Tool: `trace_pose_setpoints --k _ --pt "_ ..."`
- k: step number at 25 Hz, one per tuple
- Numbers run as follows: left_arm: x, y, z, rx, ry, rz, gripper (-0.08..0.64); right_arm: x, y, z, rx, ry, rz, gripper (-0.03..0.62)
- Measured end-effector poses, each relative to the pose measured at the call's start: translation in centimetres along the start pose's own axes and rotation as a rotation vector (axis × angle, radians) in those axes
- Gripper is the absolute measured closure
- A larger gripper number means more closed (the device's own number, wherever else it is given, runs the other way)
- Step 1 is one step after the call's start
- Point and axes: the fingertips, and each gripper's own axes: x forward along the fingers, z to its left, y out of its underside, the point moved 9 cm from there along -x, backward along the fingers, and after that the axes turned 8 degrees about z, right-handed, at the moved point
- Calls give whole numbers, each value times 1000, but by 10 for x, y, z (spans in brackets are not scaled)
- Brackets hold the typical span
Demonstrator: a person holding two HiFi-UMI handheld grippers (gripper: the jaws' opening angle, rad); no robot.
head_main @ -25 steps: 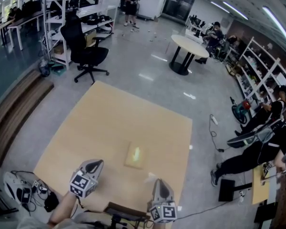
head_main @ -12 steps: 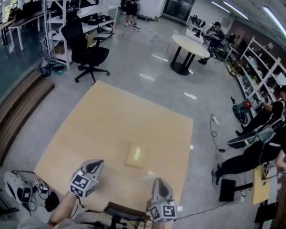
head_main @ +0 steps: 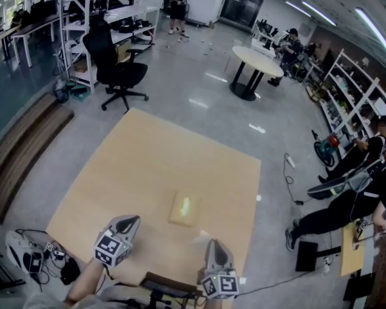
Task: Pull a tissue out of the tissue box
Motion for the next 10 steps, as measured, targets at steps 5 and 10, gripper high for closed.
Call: trace_pose_setpoints --k 5,10 --pt "0 1 0 -1 3 2 555 2 2 1 -1 -9 3 591" --pt "4 1 -2 -1 7 4 554 3 3 -2 2 -9 4 591"
